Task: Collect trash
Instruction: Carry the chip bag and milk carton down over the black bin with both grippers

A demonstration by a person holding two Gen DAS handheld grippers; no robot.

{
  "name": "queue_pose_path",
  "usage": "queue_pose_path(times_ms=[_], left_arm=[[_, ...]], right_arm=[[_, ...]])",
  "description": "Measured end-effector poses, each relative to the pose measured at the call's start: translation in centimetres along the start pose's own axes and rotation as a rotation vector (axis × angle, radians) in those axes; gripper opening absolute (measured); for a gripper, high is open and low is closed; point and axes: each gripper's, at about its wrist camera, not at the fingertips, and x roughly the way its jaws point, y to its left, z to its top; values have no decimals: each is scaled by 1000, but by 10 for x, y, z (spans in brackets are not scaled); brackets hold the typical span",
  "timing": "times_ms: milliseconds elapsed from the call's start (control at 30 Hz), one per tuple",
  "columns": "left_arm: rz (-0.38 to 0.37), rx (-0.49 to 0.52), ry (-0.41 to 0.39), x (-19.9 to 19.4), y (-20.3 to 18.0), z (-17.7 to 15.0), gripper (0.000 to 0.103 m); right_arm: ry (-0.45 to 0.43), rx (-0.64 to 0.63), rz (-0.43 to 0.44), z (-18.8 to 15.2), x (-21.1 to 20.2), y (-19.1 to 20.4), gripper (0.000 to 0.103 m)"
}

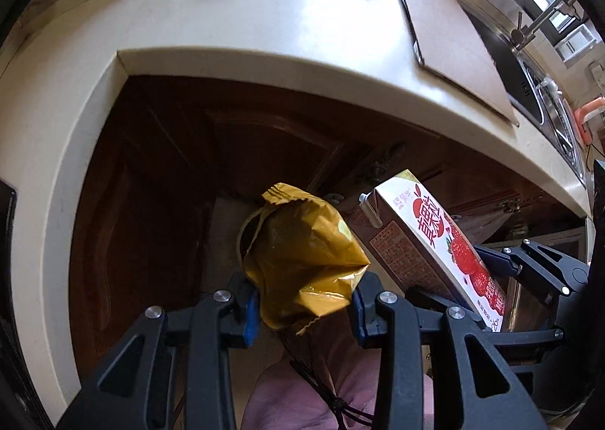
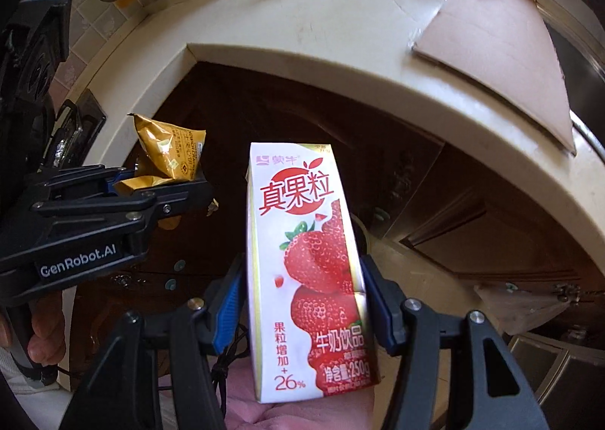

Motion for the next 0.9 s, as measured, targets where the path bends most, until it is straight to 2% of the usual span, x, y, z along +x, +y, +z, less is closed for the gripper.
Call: queue_pose_path(times_ms=[267,500,533,600,633,667,900], left_arm=[[62,37,144,104,3,-17,36],[76,42,268,201,17,-24,38],[71,40,279,214,18,-26,43],[65,40,304,237,21,-25,58],[69,44,303,246,23,-26,71],[79,49,296,254,24,-29,76],[149,61,302,296,29,-30,76]], right_arm=[[167,143,49,-35,102,-33,58],[312,261,50,-62,196,-62,58],[323,273,49,-65,206,-64,58],[342,295,51,-69,224,-71,58],[347,300,51,-69,230,-73,58],[351,305,48,-70,237,-77,58],[400,331,45,-62,281,-92,58]])
